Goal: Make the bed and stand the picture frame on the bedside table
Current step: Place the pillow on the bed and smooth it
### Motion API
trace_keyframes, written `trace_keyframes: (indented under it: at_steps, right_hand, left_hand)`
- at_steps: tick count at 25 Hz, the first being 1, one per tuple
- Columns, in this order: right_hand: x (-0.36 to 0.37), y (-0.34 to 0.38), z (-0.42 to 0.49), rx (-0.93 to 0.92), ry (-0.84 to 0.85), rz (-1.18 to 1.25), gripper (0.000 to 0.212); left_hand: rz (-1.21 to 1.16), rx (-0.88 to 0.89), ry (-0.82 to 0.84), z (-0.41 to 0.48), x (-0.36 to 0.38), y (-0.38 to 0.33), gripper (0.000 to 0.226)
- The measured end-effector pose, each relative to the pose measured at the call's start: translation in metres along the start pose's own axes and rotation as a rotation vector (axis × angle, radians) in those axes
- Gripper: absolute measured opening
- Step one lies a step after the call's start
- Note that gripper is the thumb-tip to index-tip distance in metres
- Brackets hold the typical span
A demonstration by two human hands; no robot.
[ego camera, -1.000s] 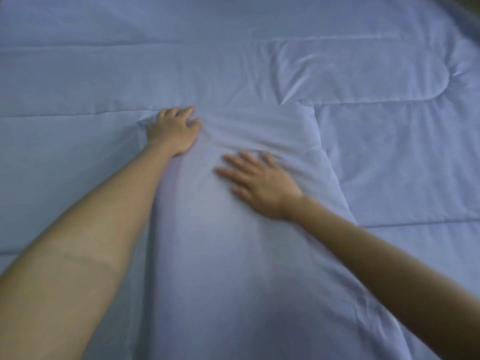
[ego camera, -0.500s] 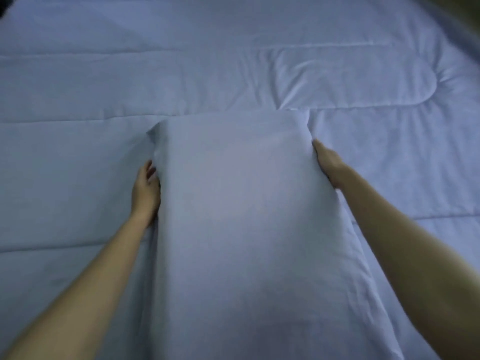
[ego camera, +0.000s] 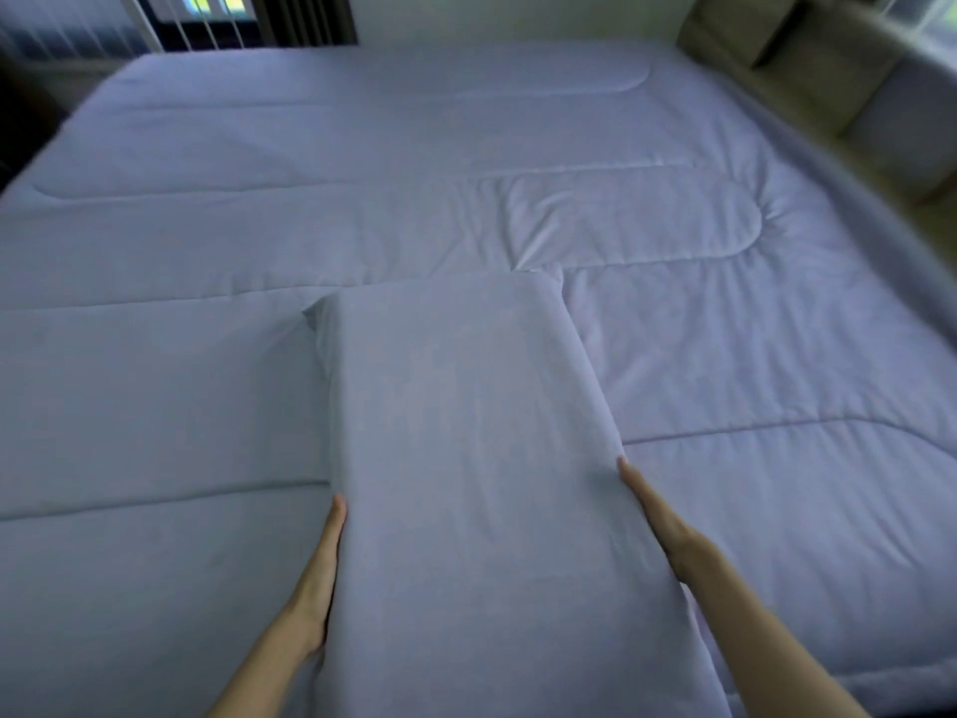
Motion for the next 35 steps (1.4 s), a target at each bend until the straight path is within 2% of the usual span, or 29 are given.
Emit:
trace_keyframes:
  at_steps: [2,3,6,9,12,16,20,24,27,31,35]
  right_hand:
    - [0.009,0.018,-0.003,-0.040,0.085,-0.026,0.088]
    - [0.006,0.033,-0.006,-0.099,0.071,-0.043,0.082]
    - [-0.009,0.090,-0.025,-0.290,0.013,-0.094,0.087]
    - [-0.047,0.152,-0.049,-0.433,0.009,-0.147,0.082]
    - [-0.119,0.211,-0.081,-0.544,-0.051,-0.236,0.068]
    - [-0.260,0.275,-0.128,-0.612,-0.140,-0.347,0.059]
    - [-0.416,0.330,-0.177,-0.707,-0.279,-0.460,0.060]
    - [-0.550,0.364,-0.206,-0.733,-0.458,-0.513,0.065]
    - [-0.617,0.365,-0.206,-0.740,-0.501,-0.521,0.063]
    - [-0.683,0.355,-0.184,-0.720,-0.562,-0.499,0.056]
    - [-0.729,0.333,-0.127,-0.601,-0.597,-0.534,0.074]
  left_hand:
    - [0.005,0.045,-0.037,0.003,0.001,-0.008,0.059]
    - [0.007,0.070,-0.072,0.001,0.004,-0.013,0.056]
    - [-0.047,0.142,-0.126,-0.004,0.024,-0.025,0.053]
    - [-0.151,0.168,-0.042,-0.014,0.085,-0.033,0.042]
    - [-0.227,0.179,0.068,-0.021,0.175,-0.035,0.038]
    - [-0.270,0.231,0.179,-0.028,0.340,-0.036,0.037]
    - [-0.357,0.223,0.278,-0.027,0.523,-0.029,0.055]
    - [-0.411,0.207,0.377,-0.023,0.696,-0.011,0.055]
    - [-0.422,0.187,0.399,-0.005,0.786,0.007,0.064]
    - [-0.367,0.145,0.395,0.041,0.854,0.028,0.067]
    - [-0.356,0.044,0.338,0.096,0.882,0.072,0.070]
Point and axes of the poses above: each hand's wrist, its own z-axis towards the middle knuckle, its own x-axis out of the palm, y = z × x, the point moved 9 cm from there along z, towards the middle knuckle, and after that the axes turned 3 degrees about -y, right-handed, at the moved point
